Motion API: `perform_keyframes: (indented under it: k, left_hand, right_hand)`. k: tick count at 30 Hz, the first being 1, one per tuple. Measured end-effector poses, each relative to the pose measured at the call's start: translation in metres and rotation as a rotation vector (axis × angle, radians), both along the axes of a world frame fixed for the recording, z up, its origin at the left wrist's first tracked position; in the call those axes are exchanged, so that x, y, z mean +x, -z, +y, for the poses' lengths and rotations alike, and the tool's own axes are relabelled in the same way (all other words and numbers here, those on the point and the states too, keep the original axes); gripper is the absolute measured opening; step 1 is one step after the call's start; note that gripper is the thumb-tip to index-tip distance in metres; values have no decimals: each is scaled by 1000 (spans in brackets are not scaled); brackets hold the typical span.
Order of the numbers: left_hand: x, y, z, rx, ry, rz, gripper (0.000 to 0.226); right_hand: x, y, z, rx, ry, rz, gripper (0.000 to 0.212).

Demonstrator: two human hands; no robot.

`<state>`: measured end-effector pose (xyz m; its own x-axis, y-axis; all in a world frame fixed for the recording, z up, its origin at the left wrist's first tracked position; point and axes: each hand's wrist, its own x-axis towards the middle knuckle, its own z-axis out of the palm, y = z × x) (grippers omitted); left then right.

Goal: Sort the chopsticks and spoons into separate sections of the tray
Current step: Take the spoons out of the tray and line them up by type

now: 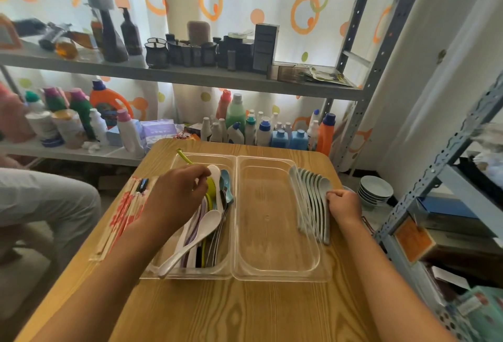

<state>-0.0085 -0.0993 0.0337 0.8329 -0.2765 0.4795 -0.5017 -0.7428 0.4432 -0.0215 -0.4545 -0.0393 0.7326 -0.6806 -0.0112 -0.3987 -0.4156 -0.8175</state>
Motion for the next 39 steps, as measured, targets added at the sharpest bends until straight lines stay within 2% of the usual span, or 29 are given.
perform_keyframes:
  k: [5,12,15,19,24,27,29,32,36,39]
  left_hand:
    - [8,0,15,-85,-176,125,18]
    - [21,1,30,-62,-303,351,22]
    - [35,7,28,51,-277,416,30]
    - [64,12,13,249,-225,343,40]
    - [87,16,1,676,-210,395,60]
    - [92,22,-2,854,-228,287,38]
    - [97,24,-3,867,-224,292,27]
    - [99,20,-2,822,-192,310,25]
    - [95,5,3,623,-161,346,23]
    - [90,-13,14,475,-150,282,22]
  right_hand:
    - [-3,-6,1,-42,5,-33,25]
    - [-11,-49,54,-135,-92,-242,26]
    - [-7,-62,87,-82,-176,-315,23]
    - [-2,-70,121,-41,-274,-370,22]
    - [-4,-70,147,9,-351,-372,16]
    - [-5,-67,155,47,-357,-365,16]
    - [-6,-68,158,56,-355,-356,17]
    - [-7,-68,161,59,-354,-345,19]
    - [-7,-67,168,73,-378,-331,19]
    - [-7,-67,175,95,-392,-343,19]
